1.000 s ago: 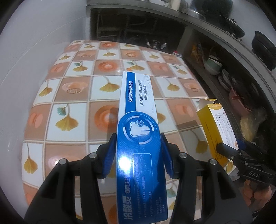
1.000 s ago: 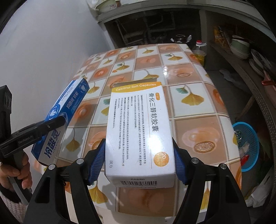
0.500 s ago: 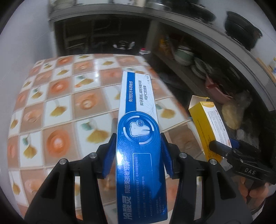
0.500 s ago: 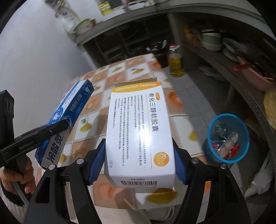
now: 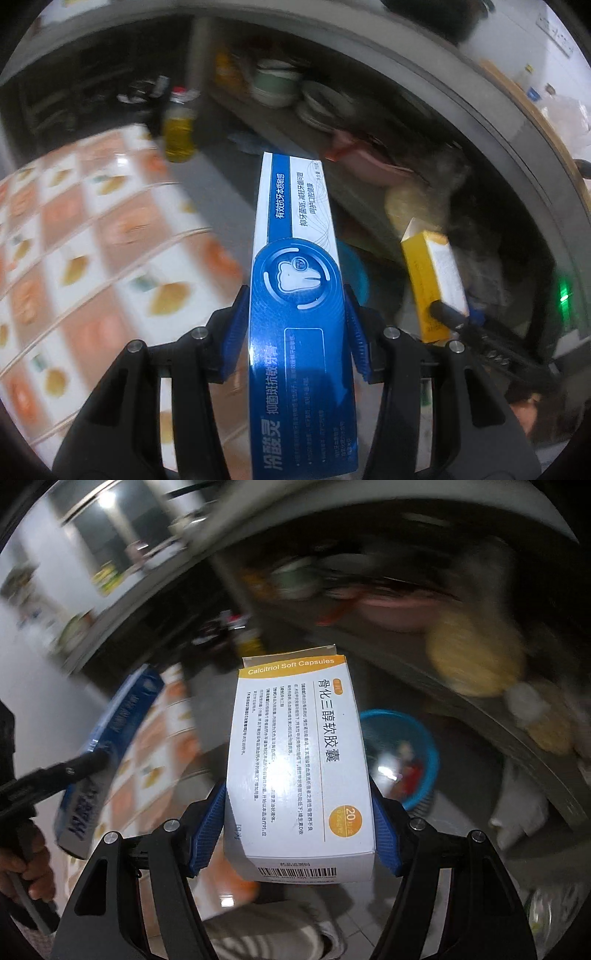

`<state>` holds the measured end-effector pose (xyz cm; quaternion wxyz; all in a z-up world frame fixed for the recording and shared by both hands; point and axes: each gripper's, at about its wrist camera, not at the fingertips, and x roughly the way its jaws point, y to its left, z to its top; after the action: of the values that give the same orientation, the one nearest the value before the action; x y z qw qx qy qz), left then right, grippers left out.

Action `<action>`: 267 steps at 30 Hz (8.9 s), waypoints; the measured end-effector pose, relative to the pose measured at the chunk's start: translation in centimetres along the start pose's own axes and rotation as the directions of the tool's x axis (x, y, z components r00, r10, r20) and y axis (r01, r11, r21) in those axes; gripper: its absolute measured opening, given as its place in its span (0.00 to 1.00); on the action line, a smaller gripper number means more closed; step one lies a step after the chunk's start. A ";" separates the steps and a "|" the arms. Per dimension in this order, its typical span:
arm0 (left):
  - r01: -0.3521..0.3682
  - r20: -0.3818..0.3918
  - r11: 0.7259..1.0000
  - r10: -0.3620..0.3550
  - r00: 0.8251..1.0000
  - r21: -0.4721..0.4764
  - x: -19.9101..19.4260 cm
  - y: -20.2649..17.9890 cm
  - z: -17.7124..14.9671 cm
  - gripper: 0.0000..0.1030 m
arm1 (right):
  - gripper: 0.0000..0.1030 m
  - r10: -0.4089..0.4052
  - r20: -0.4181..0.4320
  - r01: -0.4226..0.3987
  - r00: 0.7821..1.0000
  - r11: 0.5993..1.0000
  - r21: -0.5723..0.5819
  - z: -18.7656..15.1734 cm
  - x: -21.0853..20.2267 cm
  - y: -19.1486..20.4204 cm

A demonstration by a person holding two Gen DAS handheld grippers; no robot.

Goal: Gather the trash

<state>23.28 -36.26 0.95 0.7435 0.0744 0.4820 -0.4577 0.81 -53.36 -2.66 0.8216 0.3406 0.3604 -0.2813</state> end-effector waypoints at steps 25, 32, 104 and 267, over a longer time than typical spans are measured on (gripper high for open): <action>0.011 -0.334 0.994 -0.046 0.942 -0.105 28.6 -5.4 5.2 0.68 | 0.74 0.083 -0.258 0.063 0.963 0.858 0.510 0.8 27.5 -15.9; 0.069 -0.251 0.990 -0.097 0.963 -0.121 24.3 -4.6 6.2 0.68 | 0.75 0.046 -0.307 0.112 0.951 0.872 0.477 -1.5 29.4 -15.9; -0.578 0.125 0.705 0.672 0.730 -0.410 -18.2 3.3 -29.1 0.92 | 0.94 -0.056 0.270 0.183 0.961 0.861 -0.474 -21.8 -13.4 16.3; -0.615 0.093 0.671 0.704 0.704 -0.414 -17.8 1.8 -29.7 0.92 | 0.94 -0.063 0.237 0.177 0.969 0.848 -0.500 -22.3 -12.7 16.7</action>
<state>3.36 -8.03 -1.27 0.9127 0.0534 0.3995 -0.0669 -3.73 -23.46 1.97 0.8971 0.0520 0.3537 -0.2596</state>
